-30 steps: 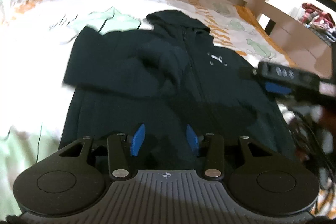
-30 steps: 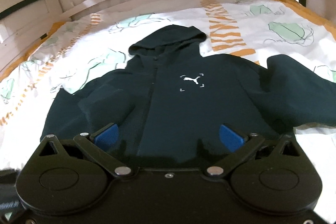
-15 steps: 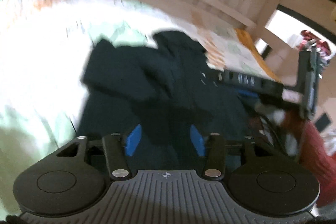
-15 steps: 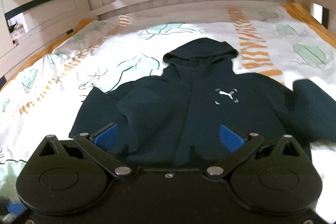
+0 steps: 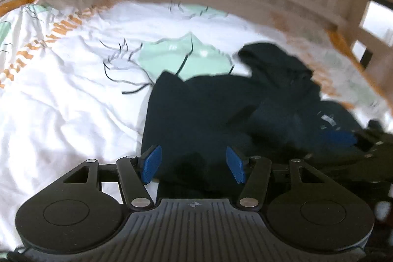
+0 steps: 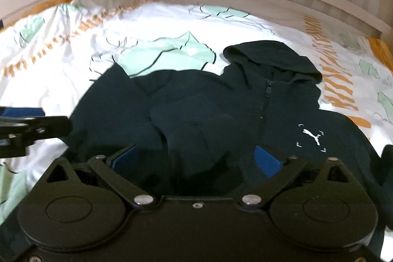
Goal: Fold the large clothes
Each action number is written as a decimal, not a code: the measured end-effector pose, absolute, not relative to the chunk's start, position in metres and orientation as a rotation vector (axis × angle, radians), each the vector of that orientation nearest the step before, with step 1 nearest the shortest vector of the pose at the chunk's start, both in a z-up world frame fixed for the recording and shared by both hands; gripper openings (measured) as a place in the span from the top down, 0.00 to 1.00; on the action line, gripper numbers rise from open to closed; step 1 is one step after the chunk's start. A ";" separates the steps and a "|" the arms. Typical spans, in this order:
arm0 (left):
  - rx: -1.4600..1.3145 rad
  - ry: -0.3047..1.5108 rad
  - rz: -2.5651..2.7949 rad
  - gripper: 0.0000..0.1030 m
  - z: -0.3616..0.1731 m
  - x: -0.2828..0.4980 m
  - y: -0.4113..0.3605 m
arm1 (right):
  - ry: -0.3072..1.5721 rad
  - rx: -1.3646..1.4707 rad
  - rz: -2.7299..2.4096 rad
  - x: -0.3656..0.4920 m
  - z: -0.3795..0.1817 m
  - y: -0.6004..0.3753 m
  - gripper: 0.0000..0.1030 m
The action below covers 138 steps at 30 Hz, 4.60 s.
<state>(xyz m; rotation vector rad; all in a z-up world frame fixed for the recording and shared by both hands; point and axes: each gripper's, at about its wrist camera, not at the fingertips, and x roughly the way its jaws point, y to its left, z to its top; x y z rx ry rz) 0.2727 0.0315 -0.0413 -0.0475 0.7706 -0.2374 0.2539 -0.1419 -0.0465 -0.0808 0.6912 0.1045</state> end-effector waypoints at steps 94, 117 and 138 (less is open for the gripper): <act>0.047 0.648 -0.274 0.23 -0.030 0.240 -0.007 | 0.695 0.535 -0.221 0.124 -0.059 -0.420 0.20; 0.102 0.665 -0.456 0.23 -0.012 0.203 -0.075 | 0.626 0.820 -0.770 0.074 -0.102 -0.613 0.20; 0.055 0.724 -0.465 0.23 -0.026 0.268 -0.039 | 0.384 0.462 -0.410 0.150 0.030 -0.495 0.76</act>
